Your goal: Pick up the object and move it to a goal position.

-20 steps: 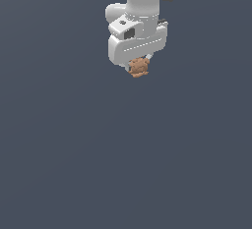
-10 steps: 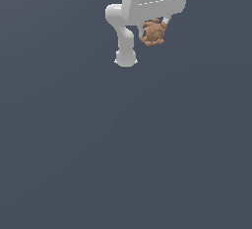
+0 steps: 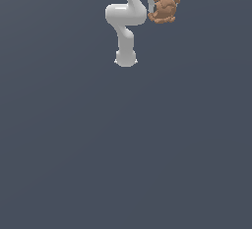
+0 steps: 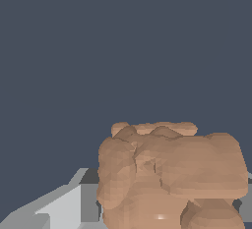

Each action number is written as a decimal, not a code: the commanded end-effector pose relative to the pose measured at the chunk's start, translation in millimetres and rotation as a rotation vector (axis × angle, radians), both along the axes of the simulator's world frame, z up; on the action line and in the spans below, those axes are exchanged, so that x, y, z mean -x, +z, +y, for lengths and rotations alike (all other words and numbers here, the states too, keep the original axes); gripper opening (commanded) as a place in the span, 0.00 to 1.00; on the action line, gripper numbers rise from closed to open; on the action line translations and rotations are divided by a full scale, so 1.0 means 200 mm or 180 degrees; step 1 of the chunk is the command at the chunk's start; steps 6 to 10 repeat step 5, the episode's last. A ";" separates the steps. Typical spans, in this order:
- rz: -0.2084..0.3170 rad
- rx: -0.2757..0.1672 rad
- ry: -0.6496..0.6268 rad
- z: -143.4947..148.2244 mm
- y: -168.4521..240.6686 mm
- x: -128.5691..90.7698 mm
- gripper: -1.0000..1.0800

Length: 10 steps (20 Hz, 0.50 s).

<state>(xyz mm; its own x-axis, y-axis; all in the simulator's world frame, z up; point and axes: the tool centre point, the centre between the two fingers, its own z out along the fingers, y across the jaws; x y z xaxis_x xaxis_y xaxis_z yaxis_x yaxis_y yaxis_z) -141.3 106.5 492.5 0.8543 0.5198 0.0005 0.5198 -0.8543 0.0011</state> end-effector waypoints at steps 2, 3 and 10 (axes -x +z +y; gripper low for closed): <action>0.0004 0.0000 -0.0002 0.02 0.04 0.01 0.00; 0.0003 -0.0002 -0.0004 0.02 0.05 0.01 0.00; 0.0003 -0.0002 -0.0004 0.02 0.06 0.01 0.00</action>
